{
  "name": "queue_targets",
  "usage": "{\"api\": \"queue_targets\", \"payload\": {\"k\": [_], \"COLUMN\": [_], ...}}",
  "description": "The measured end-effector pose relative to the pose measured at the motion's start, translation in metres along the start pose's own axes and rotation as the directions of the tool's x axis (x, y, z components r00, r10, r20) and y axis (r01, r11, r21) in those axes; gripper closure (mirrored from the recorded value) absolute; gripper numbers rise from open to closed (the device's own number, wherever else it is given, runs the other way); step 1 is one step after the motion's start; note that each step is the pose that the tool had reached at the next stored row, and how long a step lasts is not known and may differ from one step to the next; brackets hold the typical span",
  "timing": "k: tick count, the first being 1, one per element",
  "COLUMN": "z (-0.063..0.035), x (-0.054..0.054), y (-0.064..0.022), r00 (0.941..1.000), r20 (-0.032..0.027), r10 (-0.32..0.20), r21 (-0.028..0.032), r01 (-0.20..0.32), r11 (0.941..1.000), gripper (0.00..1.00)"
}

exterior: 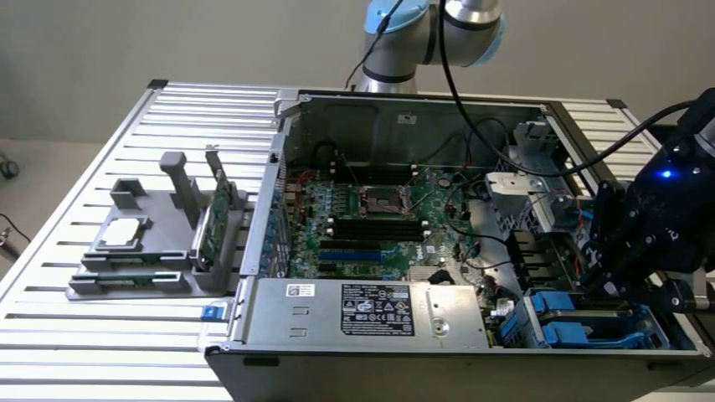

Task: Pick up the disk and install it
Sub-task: 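Insert the second disk wire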

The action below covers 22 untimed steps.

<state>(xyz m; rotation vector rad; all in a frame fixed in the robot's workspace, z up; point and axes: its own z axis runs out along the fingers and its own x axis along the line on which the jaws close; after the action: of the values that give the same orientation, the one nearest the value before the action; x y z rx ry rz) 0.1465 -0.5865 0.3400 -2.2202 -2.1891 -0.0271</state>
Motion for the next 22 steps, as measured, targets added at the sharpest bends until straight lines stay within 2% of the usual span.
{"api": "queue_targets", "payload": {"k": [8,14,22], "z": [-0.0022,-0.0022,-0.0008], "x": [0.0001,-0.0018,-0.0034], "y": [0.0001,0.0019,0.0022], "r00": [1.0000,1.0000,1.0000], "r20": [-0.0001,0.0000,-0.0089], "r10": [0.000,0.000,0.000], "r21": [0.0051,0.0067,0.0068], "r01": [0.000,0.000,0.000], "r11": [1.0000,1.0000,1.0000], "gripper": [0.84,0.84,0.84]}}
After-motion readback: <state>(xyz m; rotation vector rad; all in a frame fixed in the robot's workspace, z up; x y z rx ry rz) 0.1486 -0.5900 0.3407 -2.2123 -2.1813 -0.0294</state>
